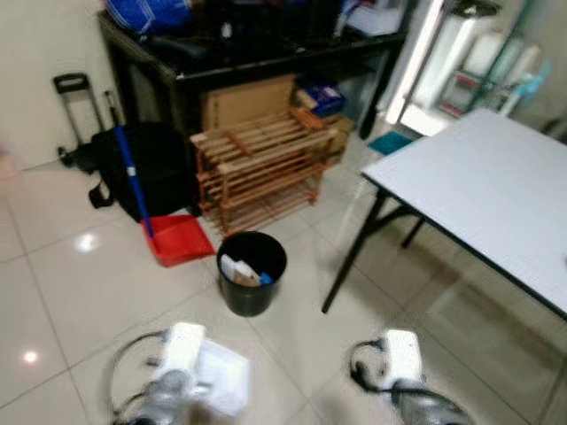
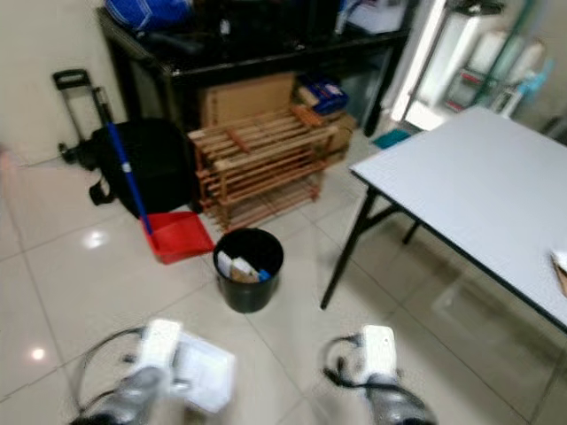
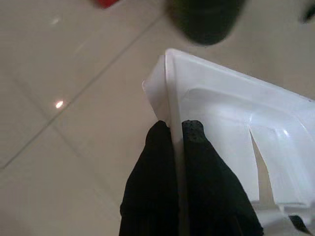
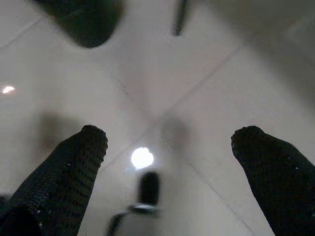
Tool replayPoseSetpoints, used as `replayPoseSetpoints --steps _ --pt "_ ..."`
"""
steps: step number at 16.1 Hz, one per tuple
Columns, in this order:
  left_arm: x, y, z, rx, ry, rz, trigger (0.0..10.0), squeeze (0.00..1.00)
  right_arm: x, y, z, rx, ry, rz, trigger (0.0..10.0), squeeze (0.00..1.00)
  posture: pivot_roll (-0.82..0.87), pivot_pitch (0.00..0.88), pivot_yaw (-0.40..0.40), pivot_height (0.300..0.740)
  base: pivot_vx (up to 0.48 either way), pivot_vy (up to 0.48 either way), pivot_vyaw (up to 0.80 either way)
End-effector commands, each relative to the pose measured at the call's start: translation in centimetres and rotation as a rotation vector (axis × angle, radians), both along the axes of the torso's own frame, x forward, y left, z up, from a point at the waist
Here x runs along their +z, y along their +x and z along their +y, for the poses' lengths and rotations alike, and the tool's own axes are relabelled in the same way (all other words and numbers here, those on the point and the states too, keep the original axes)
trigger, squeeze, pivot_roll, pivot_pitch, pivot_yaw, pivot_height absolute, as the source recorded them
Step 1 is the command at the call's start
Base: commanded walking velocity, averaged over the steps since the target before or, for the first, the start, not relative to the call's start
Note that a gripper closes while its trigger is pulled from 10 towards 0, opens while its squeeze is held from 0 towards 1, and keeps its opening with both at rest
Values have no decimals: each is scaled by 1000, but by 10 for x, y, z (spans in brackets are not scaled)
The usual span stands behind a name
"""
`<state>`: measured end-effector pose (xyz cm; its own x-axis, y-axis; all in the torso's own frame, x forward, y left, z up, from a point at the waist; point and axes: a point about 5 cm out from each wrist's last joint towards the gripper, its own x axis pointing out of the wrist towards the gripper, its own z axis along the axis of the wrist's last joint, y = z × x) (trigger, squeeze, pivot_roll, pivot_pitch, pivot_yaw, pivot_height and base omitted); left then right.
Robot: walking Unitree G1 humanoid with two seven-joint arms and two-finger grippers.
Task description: Picking trash to rubbish bin
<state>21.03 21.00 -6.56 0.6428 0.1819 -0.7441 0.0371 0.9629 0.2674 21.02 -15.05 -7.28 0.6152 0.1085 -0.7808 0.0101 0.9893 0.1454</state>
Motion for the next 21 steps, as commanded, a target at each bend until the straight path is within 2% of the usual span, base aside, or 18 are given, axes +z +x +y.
replayPoseSetpoints --steps 1,10,15,21 --pt "0 4 -14 -12 -29 -10 10000 0 0 -2 -17 -32 -31 0 10000 0 -24 51 -106 740 330 0 0" --pt "0 5 -15 -1 -34 -8 10000 0 0 -3 -16 -23 -25 -2 10000 0 -26 58 -108 740 323 0 0" --pt "-1 3 -15 -3 -37 -3 10000 0 0 -2 -18 -1 -67 -12 10000 0 -26 55 -107 740 319 0 0" --pt "-2 2 -15 -4 -37 2 10000 0 0 -3 -18 -29 -49 -12 10000 0 -26 56 -106 740 319 0 72"
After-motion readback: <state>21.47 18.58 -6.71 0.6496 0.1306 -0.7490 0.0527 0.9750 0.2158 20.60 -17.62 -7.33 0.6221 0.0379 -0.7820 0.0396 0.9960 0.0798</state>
